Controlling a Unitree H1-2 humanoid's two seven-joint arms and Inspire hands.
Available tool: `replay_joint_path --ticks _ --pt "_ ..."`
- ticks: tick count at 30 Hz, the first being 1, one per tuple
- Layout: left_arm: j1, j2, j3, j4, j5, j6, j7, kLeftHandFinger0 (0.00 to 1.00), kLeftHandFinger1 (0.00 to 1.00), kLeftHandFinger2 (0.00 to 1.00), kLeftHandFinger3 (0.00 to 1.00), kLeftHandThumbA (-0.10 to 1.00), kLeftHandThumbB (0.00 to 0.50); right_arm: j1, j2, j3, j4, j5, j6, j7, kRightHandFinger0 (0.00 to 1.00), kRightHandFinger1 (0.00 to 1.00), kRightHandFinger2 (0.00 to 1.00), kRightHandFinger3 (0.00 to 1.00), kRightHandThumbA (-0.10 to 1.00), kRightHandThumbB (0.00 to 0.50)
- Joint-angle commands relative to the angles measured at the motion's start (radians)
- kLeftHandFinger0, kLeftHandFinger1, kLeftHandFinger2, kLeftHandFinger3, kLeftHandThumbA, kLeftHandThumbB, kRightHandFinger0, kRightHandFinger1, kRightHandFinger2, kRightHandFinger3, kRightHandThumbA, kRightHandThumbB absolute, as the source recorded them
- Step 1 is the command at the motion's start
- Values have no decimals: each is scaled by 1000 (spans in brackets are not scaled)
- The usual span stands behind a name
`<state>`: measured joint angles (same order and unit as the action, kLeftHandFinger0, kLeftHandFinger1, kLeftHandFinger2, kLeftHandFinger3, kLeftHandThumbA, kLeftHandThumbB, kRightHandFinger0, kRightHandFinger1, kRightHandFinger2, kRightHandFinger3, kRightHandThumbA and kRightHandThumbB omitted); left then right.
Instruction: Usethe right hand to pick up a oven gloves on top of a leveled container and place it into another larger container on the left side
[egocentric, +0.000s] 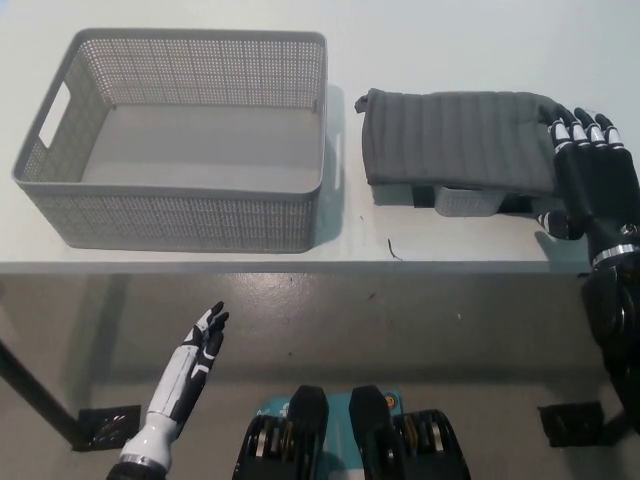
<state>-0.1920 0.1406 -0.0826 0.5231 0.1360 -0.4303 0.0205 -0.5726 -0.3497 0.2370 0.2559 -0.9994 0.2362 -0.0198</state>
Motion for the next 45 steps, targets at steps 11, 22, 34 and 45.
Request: replay_joint_path --ticks 11,22,34,45 --pt "-20 24 -24 -9 22 -40 55 1000 1000 1000 1000 1000 500 -136 -2 16 177 8 -1 -132 1000 1000 1000 1000 1000 249" --pt "-16 27 -36 -9 24 -40 57 1000 1000 1000 1000 1000 500 -212 27 17 383 56 -74 -300 1000 1000 1000 1000 1000 256" --pt "-27 29 -39 -11 27 -40 53 1000 1000 1000 1000 1000 500 -311 126 -3 732 130 -507 -947 709 730 858 928 932 252" --pt "-37 32 -37 -2 17 -40 41 1000 1000 1000 1000 1000 500 -342 144 5 739 132 -619 -1055 0 120 555 680 -100 83"
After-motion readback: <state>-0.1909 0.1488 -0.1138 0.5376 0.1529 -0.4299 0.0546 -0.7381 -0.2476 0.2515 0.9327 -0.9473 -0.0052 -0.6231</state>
